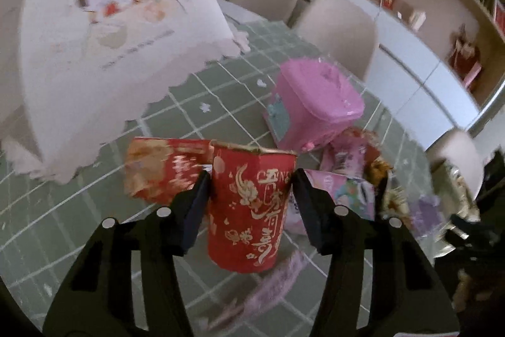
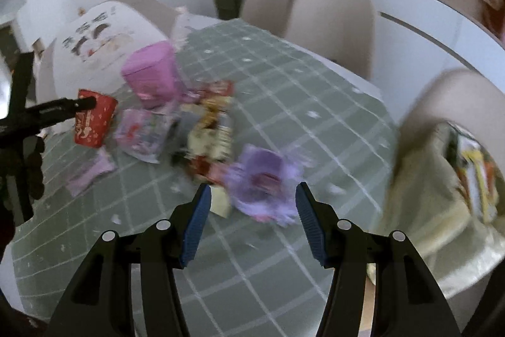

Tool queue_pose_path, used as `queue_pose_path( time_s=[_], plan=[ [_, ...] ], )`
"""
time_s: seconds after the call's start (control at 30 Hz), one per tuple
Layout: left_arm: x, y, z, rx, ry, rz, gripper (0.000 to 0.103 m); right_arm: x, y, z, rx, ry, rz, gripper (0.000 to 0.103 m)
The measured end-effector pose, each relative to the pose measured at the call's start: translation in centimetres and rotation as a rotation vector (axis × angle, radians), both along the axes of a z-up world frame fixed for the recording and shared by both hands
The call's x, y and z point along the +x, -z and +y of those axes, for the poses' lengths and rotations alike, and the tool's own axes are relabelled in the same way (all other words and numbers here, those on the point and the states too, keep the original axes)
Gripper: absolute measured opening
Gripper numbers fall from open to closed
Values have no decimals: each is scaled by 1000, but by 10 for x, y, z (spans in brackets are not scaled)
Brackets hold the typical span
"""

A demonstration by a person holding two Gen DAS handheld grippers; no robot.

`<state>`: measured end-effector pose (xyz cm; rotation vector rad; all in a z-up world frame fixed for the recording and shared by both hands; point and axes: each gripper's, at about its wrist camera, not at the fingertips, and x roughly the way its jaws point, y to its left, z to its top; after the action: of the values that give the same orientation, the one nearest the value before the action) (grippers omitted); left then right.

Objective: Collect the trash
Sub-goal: 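Grasp the red paper cup with the left tool while the right tool grasps the pink strip wrapper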

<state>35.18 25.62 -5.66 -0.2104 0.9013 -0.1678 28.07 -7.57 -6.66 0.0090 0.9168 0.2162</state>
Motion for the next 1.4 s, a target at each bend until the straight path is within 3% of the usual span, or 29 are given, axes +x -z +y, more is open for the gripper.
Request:
queue_pose_path(
  time_s=[0.1, 0.3, 0.6, 0.67, 0.73, 0.83, 1.0, 1.4],
  plan=[
    [-28, -15, 23, -29, -75, -32, 51, 14, 0, 30, 37, -81, 3, 53],
    [-72, -16, 57, -49, -198, -40, 51, 42, 6, 111, 104, -253, 50, 53],
    [-109, -6, 108, -104, -349, -32, 51, 60, 21, 208, 61, -495, 89, 53],
    [-115, -6, 118, -112, -377, -33, 51, 59, 25, 215, 23, -477, 91, 53],
    [-119, -6, 124, -112, -395, -37, 51, 57, 27, 212, 3, -375, 92, 53],
    [-121, -7, 128, -118, -407, -40, 51, 47, 32, 202, 93, -256, 157, 53],
    [-121, -5, 127, -134, -412, -40, 51, 35, 57, 219, 130, -306, 287, 53],
    [-123, 2, 125, -160, -407, -31, 52, 72, 58, 236, 191, -226, 274, 53]
  ],
)
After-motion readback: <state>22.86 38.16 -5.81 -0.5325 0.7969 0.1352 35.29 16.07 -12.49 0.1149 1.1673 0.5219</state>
